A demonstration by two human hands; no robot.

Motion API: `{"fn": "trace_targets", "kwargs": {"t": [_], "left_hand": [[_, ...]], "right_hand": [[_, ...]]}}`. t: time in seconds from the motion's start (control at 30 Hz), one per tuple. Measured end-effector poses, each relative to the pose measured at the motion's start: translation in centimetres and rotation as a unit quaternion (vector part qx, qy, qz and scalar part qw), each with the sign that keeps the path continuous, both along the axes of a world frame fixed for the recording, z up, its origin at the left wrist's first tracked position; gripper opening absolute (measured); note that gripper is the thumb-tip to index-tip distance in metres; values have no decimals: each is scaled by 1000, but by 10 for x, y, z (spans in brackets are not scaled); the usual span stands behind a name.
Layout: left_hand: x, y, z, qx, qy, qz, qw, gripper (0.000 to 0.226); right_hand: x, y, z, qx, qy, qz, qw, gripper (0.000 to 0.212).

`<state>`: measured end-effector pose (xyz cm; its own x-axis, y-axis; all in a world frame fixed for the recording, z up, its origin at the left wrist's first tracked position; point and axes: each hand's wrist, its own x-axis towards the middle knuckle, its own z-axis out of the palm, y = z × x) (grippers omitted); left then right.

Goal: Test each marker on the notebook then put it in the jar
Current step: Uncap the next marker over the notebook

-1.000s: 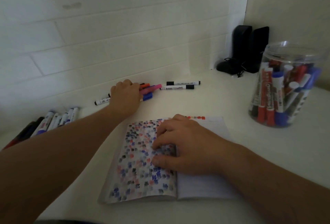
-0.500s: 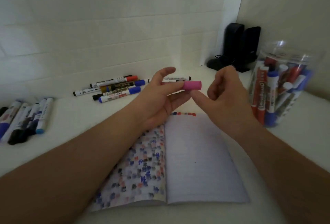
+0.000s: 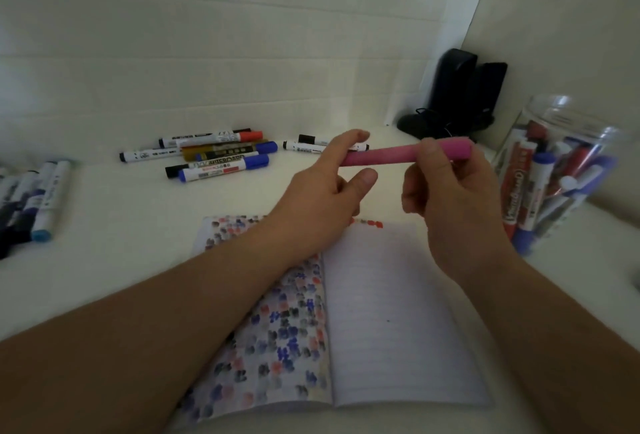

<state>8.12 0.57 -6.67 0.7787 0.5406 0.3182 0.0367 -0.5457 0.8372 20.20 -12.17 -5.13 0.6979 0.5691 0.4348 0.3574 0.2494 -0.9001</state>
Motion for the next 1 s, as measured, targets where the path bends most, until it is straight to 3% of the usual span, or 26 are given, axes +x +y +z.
{"fn": "trace_targets", "kwargs": {"t": [0.17,0.27,0.4,0.53,0.7,1.0], "left_hand": [[0,5,-5,172,63,56,981,28],[3,1,-4,262,28,25,964,26],[1,-11,-6,203,42,-82,975,4],[0,-10,-3,195,46,-108,974,20],[1,-8,1,183,37,-115,976,17],[1,-10,6,111,42,-150,982,20]], "right_hand": [[3,-5,4,32,112,5,993,18],[-2,-2,0,14,140,62,988,16],[-4,3,-8,-23,88,57,994,23],[-5,2,-8,1,107,90,990,34],[-5,0,-7,10,150,177,973,38],[4,-11,-3,-4,103,204,974,35]]}}
